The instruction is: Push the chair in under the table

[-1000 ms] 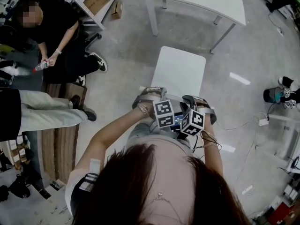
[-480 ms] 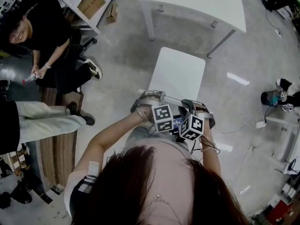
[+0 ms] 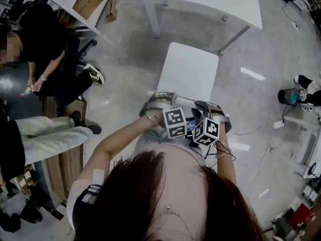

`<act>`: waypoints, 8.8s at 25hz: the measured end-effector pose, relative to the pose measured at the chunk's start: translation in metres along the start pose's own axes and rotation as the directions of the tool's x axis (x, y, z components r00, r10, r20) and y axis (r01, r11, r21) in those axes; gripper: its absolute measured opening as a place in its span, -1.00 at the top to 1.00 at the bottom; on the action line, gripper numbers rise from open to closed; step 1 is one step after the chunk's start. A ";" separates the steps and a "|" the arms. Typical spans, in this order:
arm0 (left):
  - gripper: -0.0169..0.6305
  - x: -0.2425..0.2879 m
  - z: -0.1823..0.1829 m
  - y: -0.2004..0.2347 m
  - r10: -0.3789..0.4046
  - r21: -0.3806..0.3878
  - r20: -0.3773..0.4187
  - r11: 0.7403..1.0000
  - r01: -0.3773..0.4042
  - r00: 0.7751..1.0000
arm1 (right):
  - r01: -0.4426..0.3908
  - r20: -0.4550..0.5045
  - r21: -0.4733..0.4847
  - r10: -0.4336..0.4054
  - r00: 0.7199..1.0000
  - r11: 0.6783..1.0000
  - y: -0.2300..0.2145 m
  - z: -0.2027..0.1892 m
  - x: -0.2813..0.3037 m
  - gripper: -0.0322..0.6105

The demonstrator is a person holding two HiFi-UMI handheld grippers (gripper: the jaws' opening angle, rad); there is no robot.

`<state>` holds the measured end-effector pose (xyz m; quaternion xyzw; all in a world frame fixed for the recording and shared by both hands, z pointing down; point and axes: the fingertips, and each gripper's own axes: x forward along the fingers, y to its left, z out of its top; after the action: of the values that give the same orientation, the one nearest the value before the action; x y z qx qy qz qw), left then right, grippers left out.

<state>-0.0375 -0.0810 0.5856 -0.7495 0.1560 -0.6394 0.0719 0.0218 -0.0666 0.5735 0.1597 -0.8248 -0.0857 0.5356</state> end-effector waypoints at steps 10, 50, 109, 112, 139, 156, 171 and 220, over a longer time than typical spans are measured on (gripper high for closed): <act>0.55 0.010 -0.003 0.023 -0.020 0.028 0.033 0.999 0.019 0.999 | 0.016 -0.037 0.026 -0.015 0.999 1.000 -0.022 0.004 0.014 0.55; 0.56 0.052 0.055 0.110 -0.017 0.028 0.042 0.999 0.016 0.999 | 0.018 -0.036 0.012 -0.018 0.999 1.000 -0.126 -0.038 0.035 0.55; 0.54 0.124 0.117 0.292 0.020 -0.085 0.003 0.996 -0.020 1.000 | 0.000 0.042 -0.083 0.004 0.999 0.997 -0.324 -0.072 0.091 0.55; 0.54 0.126 0.116 0.300 0.019 -0.084 0.001 0.996 -0.019 1.000 | -0.005 0.048 -0.083 0.009 0.999 0.997 -0.332 -0.070 0.093 0.55; 0.53 0.155 0.121 0.387 0.016 -0.073 0.004 0.997 -0.016 1.000 | -0.044 0.042 -0.068 0.047 0.998 0.997 -0.414 -0.063 0.127 0.56; 0.55 0.175 0.123 0.439 0.004 -0.041 0.009 0.999 -0.004 1.000 | -0.032 0.019 -0.039 0.032 0.999 0.999 -0.466 -0.059 0.150 0.56; 0.54 0.193 0.128 0.485 0.014 -0.035 0.006 0.999 -0.014 1.000 | -0.019 0.017 -0.033 0.019 1.000 0.999 -0.510 -0.059 0.169 0.56; 0.52 0.207 0.132 0.533 0.027 0.012 0.028 1.000 -0.027 0.999 | -0.003 -0.007 -0.004 0.003 1.000 1.000 -0.555 -0.057 0.187 0.56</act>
<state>0.0436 -0.6620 0.5931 -0.7557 0.1611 -0.6288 0.0872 0.0987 -0.6494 0.5835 0.1577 -0.8230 -0.0859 0.5390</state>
